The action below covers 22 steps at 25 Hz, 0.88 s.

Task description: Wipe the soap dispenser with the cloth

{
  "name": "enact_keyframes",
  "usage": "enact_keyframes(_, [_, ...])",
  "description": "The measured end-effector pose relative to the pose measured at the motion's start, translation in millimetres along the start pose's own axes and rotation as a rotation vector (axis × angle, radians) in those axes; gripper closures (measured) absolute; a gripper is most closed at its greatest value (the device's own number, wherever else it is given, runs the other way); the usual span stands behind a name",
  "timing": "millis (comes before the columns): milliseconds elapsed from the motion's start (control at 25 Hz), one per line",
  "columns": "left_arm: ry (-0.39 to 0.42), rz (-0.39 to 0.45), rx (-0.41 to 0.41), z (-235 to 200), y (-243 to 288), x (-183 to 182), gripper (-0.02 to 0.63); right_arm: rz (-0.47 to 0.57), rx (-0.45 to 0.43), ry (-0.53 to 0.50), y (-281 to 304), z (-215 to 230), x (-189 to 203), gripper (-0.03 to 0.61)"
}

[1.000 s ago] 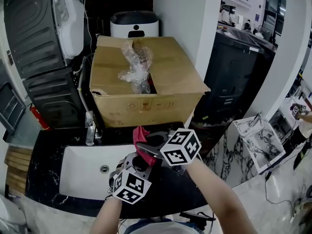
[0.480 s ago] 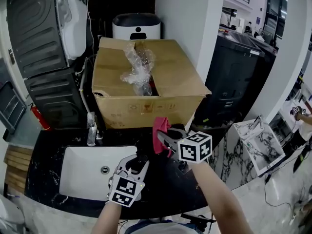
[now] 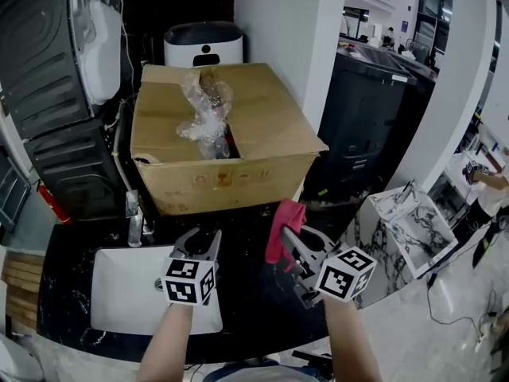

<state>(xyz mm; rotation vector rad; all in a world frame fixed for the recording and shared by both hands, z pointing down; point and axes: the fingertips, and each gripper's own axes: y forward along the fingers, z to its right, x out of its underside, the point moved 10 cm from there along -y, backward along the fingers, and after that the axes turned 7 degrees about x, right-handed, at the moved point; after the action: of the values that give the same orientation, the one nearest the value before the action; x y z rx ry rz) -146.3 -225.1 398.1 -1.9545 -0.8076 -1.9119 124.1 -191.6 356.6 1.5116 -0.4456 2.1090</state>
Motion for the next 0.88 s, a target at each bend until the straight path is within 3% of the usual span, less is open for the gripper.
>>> enact_keyframes(200, [-0.082, -0.011, -0.052, -19, 36, -2, 0.505, -0.023, 0.105, 0.132, -34, 14, 30, 0.531])
enact_keyframes(440, [-0.113, -0.049, -0.099, -19, 73, 14, 0.505, -0.054, 0.168, 0.146, -51, 23, 47, 0.529])
enact_keyframes(720, [-0.106, -0.056, -0.068, 19, 103, 39, 0.505, -0.097, 0.177, 0.123, -54, 24, 58, 0.531])
enact_keyframes(880, [-0.049, -0.062, -0.076, 41, 117, 44, 0.503, -0.112, 0.188, 0.129, -60, 28, 63, 0.529])
